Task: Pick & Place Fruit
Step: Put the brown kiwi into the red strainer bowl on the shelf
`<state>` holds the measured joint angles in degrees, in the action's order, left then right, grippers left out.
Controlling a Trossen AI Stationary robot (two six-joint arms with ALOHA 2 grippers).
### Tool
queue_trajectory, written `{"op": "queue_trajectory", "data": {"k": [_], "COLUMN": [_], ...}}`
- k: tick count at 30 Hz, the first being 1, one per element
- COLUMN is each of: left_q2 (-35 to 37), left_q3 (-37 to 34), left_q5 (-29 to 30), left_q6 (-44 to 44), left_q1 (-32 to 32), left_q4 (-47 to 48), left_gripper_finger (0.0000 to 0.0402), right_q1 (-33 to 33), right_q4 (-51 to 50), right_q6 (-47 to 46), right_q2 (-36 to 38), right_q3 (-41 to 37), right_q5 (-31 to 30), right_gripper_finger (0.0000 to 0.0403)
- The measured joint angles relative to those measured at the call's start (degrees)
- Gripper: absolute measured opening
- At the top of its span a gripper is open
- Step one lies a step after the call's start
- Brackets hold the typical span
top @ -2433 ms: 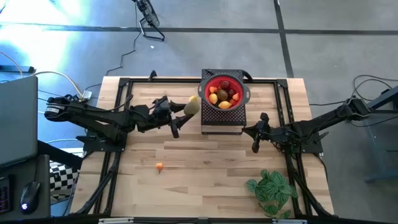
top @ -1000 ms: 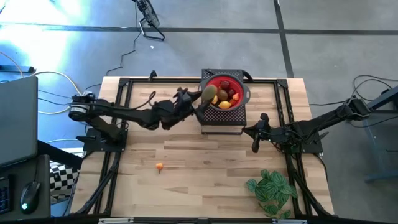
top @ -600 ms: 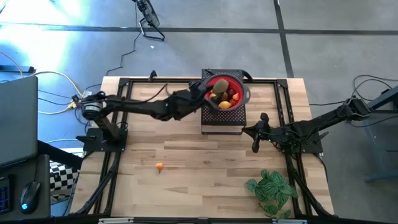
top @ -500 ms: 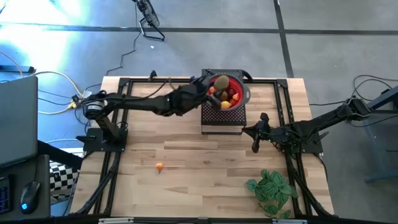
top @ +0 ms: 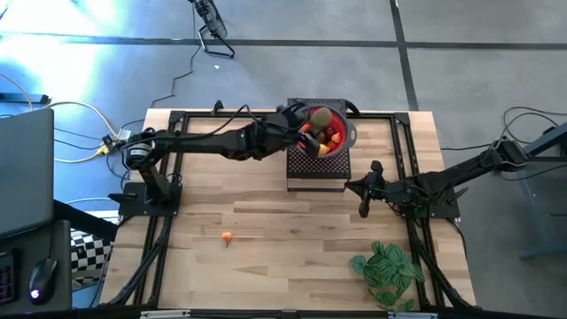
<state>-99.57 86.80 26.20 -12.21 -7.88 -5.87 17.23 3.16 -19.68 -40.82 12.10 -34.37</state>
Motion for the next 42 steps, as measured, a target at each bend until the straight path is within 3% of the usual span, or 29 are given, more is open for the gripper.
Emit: {"op": "queue_trajectory", "data": {"k": [6, 13, 25, 42], "left_q2": [-1.26, -7.12, -12.02, -13.80], "left_q3": [-0.02, 1.03, 10.64, 10.91], "left_q5": [-0.71, -3.36, -2.90, 2.64], "left_q6": [-0.95, -1.69, 0.14, 0.16], "left_q1": [0.00, 0.00, -0.02, -0.04], "left_q4": [-0.90, -10.15, 2.08, 4.84], "left_gripper_finger": [0.0225, 0.0225, 0.0225, 0.0225], "right_q1": [-0.01, 0.00, -0.01, 0.00], "right_q4": [-0.02, -0.47, -1.63, -2.51], "right_q6": [0.00, 0.00, -1.60, -1.73], "right_q2": [-0.01, -0.02, -0.02, -0.02], "right_q3": [0.00, 0.00, -0.04, -0.04], "right_q5": [0.00, 0.01, 0.00, 0.00], "right_gripper_finger": [0.0002, 0.0002, 0.0002, 0.0002]}}
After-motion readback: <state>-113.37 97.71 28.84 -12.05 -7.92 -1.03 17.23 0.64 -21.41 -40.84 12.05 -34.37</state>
